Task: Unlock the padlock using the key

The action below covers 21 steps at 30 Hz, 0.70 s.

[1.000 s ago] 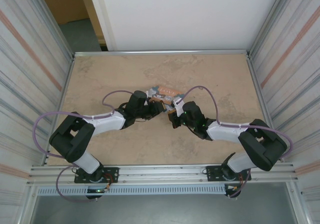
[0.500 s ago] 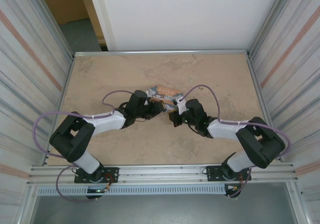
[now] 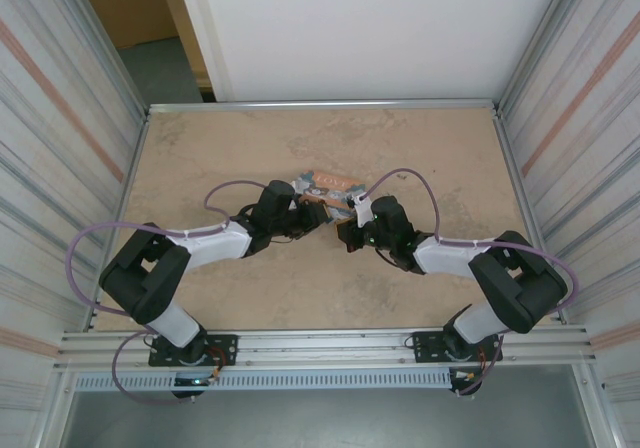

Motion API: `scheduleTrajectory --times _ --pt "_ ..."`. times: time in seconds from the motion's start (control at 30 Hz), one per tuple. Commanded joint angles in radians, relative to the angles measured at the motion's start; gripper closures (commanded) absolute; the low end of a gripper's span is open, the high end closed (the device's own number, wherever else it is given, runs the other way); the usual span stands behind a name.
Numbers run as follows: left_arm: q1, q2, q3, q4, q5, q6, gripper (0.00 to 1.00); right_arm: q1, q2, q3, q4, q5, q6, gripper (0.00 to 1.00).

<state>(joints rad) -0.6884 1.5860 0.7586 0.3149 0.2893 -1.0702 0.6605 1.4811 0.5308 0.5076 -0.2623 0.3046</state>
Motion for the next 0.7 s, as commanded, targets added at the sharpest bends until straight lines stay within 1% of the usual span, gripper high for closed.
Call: scheduleTrajectory --times 0.0,0.17,0.43,0.67 --pt "-0.057 0.009 -0.004 -0.031 0.13 0.026 0.85 0.003 -0.017 0.098 0.14 0.007 -0.019 1.0" --pt "-0.057 0.001 -0.015 -0.031 0.097 0.03 0.85 0.009 -0.034 0.126 -0.001 0.06 -0.056 1.0" --pt "-0.059 -0.012 -0.021 -0.027 0.056 0.041 0.86 0.011 -0.04 0.14 -0.093 0.056 0.023 1.0" --pt "-0.059 -0.006 -0.021 -0.027 0.042 0.046 0.86 0.024 -0.067 0.14 -0.153 0.083 0.024 1.0"
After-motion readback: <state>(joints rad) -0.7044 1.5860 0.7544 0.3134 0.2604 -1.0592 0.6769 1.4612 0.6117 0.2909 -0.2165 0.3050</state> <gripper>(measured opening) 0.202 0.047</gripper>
